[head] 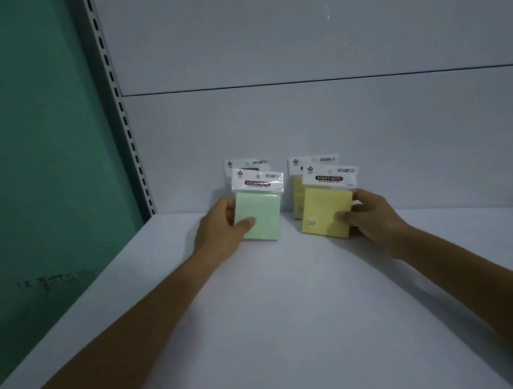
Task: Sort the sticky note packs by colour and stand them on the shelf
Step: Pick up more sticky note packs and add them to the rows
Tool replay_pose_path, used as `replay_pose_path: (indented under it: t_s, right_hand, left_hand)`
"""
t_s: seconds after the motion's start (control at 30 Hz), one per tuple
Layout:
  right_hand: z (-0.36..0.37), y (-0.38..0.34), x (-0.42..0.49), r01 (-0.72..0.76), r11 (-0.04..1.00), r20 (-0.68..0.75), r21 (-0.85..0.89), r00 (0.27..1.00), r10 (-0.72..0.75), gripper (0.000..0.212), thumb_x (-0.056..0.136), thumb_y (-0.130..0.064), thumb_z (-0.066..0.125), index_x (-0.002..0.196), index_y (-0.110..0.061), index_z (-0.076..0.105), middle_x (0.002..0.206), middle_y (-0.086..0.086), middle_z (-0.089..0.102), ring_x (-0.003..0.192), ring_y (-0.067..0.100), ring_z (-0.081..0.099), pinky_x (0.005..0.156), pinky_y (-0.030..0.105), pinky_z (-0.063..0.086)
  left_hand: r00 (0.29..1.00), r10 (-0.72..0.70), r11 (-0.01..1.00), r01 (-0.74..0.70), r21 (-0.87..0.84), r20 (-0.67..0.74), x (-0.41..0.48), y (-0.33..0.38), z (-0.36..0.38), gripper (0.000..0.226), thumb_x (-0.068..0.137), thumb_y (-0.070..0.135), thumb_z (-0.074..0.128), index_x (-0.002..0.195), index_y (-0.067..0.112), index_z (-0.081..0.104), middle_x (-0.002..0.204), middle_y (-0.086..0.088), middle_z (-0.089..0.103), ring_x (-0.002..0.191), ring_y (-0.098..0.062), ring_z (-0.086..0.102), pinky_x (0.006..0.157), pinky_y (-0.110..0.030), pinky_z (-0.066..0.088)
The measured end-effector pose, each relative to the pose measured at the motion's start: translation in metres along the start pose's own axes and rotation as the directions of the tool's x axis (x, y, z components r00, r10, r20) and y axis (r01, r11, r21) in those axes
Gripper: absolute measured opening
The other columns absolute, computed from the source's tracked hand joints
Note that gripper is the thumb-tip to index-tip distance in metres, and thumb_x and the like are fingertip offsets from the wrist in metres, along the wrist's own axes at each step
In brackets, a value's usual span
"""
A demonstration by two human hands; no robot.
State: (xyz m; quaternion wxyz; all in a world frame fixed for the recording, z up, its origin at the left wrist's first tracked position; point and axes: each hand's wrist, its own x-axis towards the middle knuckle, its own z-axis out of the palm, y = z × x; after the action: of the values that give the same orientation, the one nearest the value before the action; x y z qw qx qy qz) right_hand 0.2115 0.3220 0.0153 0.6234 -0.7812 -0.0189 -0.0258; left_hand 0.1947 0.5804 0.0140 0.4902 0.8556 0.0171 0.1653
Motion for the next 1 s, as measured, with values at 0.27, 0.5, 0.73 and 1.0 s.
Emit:
replay_pose_path:
  t_s: [0.27,0.5,0.73,1.0]
  right_hand:
    - [0.022,-0.007,0.015,0.018,0.943,-0.197,-0.332,0.976,-0.088,0.028,0.085,-0.012,0.064,0.111,-0.017,0.057,0.086,0.008,0.062,0.084,0.029,0.059,0.073,0.033,0.046]
    - [0.034,-0.005,0.018,-0.006,0.943,-0.396,-0.333,0.908,-0.134,0.040,0.085,-0.022,0.066,0.120,-0.014,0.048,0.104,0.006,0.061,0.092,0.021,0.059,0.075,0.033,0.047]
    - [0.041,0.004,0.014,0.059,0.950,-0.272,-0.305,0.951,-0.147,0.054,0.074,-0.029,0.078,0.118,-0.022,0.049,0.106,-0.007,0.061,0.094,0.013,0.060,0.069,0.019,0.044]
    - [0.041,0.011,0.025,0.039,0.914,-0.298,-0.404,0.939,-0.171,0.060,0.075,-0.037,0.075,0.123,-0.019,0.043,0.102,-0.005,0.059,0.089,0.015,0.056,0.062,0.019,0.039]
  left_hand:
    - [0.985,0.137,0.978,-0.151,0.142,0.101,0.037,-0.019,-0.018,0.036,0.078,0.021,0.072,0.112,0.018,0.059,0.096,0.002,0.065,0.089,-0.021,0.062,0.084,-0.034,0.050]
    - [0.996,0.078,0.997,-0.079,0.014,0.044,0.059,-0.025,-0.010,0.038,0.071,0.024,0.080,0.091,0.017,0.048,0.078,0.005,0.056,0.078,-0.022,0.059,0.078,-0.042,0.052]
    - [0.998,0.067,0.995,-0.066,-0.072,0.020,0.067,-0.036,-0.006,0.049,0.073,0.026,0.079,0.110,0.016,0.050,0.100,0.003,0.060,0.083,-0.018,0.060,0.082,-0.036,0.051]
    - [0.990,0.079,0.997,-0.079,-0.002,0.118,0.071,-0.042,0.003,0.034,0.085,0.028,0.066,0.112,0.017,0.048,0.098,0.004,0.062,0.093,-0.021,0.063,0.087,-0.041,0.051]
